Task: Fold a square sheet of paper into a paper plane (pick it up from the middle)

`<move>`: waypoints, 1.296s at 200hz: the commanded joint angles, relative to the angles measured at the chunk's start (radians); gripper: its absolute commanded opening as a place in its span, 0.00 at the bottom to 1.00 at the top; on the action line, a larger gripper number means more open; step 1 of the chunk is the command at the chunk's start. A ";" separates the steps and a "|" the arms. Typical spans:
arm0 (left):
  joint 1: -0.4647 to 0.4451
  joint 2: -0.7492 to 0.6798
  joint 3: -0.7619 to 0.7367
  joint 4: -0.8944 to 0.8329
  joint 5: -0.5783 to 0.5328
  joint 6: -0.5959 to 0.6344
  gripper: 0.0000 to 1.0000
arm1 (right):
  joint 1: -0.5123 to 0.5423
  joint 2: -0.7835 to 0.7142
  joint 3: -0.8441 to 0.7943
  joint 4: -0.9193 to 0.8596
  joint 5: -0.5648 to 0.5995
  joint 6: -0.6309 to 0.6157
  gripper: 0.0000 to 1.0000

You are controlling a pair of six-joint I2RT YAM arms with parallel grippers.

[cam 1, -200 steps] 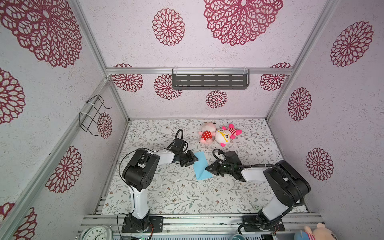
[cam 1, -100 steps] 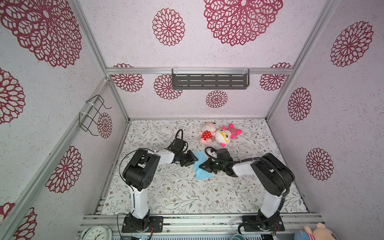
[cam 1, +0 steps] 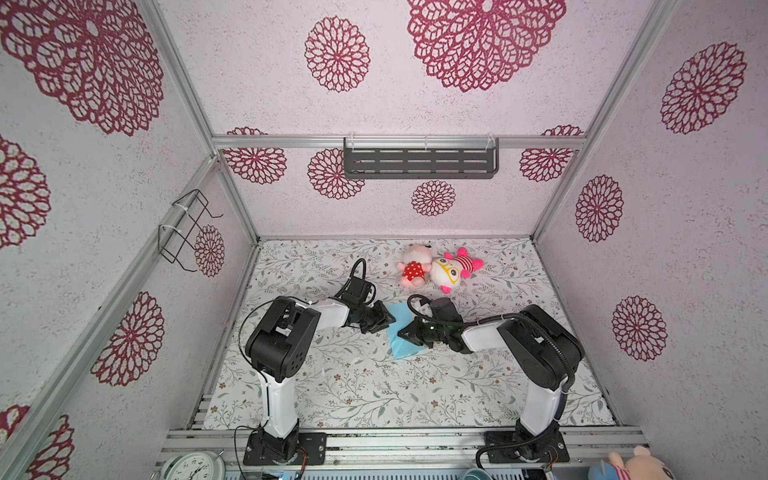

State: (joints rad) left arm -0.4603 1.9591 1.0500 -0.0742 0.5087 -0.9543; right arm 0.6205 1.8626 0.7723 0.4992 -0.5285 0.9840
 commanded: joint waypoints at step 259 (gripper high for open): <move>-0.005 0.073 -0.036 -0.113 -0.099 0.011 0.35 | 0.005 0.039 0.045 -0.013 -0.044 -0.074 0.09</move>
State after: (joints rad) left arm -0.4603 1.9591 1.0504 -0.0742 0.5095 -0.9531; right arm 0.6209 1.8881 0.7948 0.4534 -0.5663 0.9096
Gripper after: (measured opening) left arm 0.346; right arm 0.090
